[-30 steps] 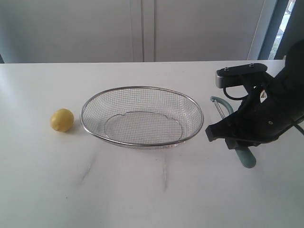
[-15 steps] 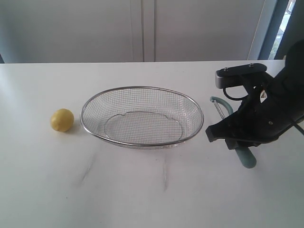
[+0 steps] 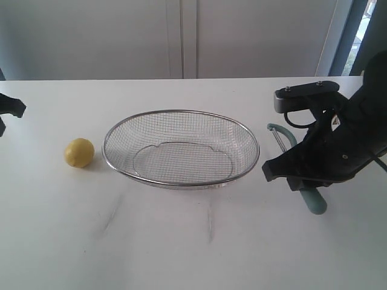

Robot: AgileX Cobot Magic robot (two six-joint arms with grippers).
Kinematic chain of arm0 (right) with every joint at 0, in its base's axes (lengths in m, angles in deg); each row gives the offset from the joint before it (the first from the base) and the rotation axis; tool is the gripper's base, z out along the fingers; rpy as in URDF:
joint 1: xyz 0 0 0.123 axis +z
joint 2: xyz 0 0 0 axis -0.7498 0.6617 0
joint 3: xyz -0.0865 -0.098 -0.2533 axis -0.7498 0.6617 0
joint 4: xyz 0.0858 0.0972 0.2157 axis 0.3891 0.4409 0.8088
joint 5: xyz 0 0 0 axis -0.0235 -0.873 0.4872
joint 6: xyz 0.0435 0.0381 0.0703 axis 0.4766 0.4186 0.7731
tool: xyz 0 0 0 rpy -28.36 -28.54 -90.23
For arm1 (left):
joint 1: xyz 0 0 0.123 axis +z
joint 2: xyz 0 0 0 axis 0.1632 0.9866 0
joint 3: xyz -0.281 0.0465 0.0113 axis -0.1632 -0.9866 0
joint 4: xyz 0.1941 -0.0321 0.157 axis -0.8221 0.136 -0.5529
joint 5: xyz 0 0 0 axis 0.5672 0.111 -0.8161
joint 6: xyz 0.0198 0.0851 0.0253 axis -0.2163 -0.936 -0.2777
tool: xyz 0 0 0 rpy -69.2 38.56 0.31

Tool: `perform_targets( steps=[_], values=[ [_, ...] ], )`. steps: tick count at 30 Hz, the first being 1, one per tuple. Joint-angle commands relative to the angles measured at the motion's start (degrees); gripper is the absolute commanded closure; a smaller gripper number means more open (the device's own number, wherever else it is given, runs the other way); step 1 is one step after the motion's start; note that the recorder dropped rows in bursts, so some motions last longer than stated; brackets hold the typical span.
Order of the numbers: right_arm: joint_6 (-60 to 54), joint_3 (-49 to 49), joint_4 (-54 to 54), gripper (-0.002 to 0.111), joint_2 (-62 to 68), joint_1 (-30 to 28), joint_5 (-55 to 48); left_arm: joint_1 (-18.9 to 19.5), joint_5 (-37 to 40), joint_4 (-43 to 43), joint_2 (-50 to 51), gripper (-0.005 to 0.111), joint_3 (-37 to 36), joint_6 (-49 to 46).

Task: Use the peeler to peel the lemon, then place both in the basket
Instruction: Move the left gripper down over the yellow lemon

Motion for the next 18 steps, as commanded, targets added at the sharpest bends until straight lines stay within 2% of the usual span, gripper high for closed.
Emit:
perform_targets(
  steps=[1,11,18],
  values=[
    [-0.35,0.23,0.00,0.108,-0.51,0.06,-0.10,-3.39,1.01,1.11,3.45,0.107,2.67,0.46],
    [-0.35,0.23,0.00,0.108,-0.51,0.06,0.03,-8.95,1.86,2.10,10.86,0.107,8.53,0.99],
    [-0.35,0.23,0.00,0.108,-0.51,0.06,0.03,-10.13,2.29,2.38,13.63,0.107,11.29,0.89]
  ],
)
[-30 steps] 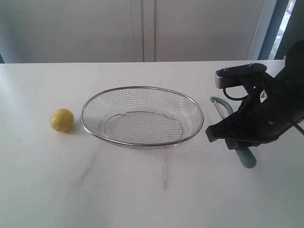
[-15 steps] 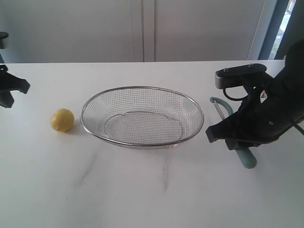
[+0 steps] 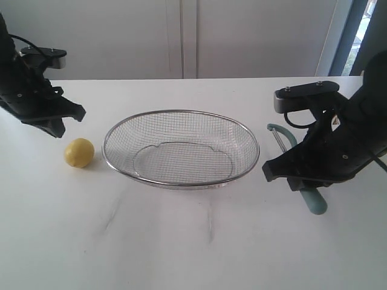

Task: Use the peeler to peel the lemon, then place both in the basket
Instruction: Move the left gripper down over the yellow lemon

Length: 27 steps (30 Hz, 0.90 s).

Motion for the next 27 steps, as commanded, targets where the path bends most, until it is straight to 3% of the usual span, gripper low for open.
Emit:
perform_targets(
  steps=[1,5,7,14,18,21,27],
  values=[
    [-0.32,0.23,0.00,0.108,-0.51,0.06,0.14,-0.62,1.73,0.87,1.68,0.107,1.52,0.44],
    [-0.32,0.23,0.00,0.108,-0.51,0.06,0.24,-0.62,1.57,1.02,2.67,0.106,1.74,-0.19],
    [-0.32,0.23,0.00,0.108,-0.51,0.06,0.24,-0.62,0.70,1.02,3.19,0.100,1.74,-1.24],
    [-0.32,0.23,0.00,0.108,-0.51,0.06,0.24,-0.62,-3.21,1.16,4.83,0.054,1.74,-4.86],
    [-0.42,0.23,0.00,0.108,-0.51,0.06,0.24,-0.62,-4.15,1.16,6.79,0.038,1.74,-6.14],
    [-0.42,0.23,0.00,0.108,-0.51,0.06,0.35,-0.62,-6.03,1.16,8.15,0.031,1.74,-6.14],
    [-1.05,0.23,0.00,0.108,-0.51,0.06,0.60,-0.62,-7.60,1.16,10.25,0.031,1.74,-6.03]
  ],
)
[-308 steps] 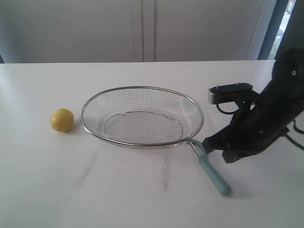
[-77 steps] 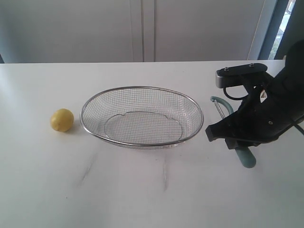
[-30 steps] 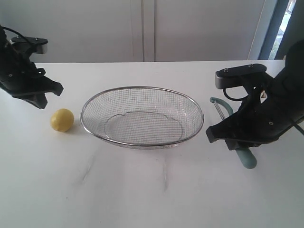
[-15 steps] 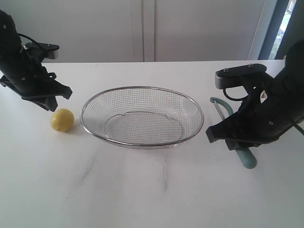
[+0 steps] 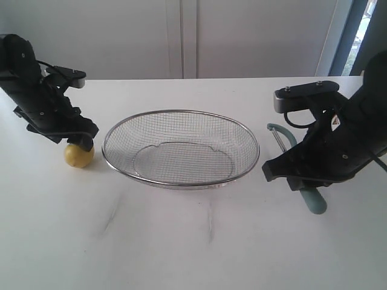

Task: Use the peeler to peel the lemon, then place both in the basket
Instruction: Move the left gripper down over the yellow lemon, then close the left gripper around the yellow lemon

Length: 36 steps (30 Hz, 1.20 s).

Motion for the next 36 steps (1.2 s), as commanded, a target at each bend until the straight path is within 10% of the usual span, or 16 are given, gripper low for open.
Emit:
perform_targets(
  steps=[1,25,36],
  values=[
    [-1.34,0.23,0.00,0.108,-0.51,0.06,0.60,-0.26,-0.14,0.60,1.37,0.031,0.17,-0.18],
    [-1.91,0.23,0.00,0.108,-0.51,0.06,0.71,-0.26,-2.22,3.41,6.83,0.033,0.17,-0.18],
    [-2.02,0.23,0.00,0.108,-0.51,0.06,0.74,-0.26,-1.47,3.41,6.83,0.097,0.17,-0.18]
  ],
)
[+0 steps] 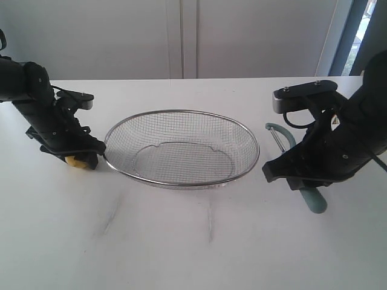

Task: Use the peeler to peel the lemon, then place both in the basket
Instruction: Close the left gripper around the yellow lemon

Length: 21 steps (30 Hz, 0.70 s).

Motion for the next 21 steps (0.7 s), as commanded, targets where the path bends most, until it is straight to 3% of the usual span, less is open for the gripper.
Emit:
perform_targets(
  steps=[1,21],
  values=[
    [-0.63,0.23,0.00,0.108,-0.51,0.06,0.61,-0.26,1.47,0.76,-0.07,0.104,0.17,-0.07],
    [-0.72,0.23,0.00,0.108,-0.51,0.06,0.76,-0.26,7.87,-0.64,-2.40,0.107,0.17,-0.18]
  ],
)
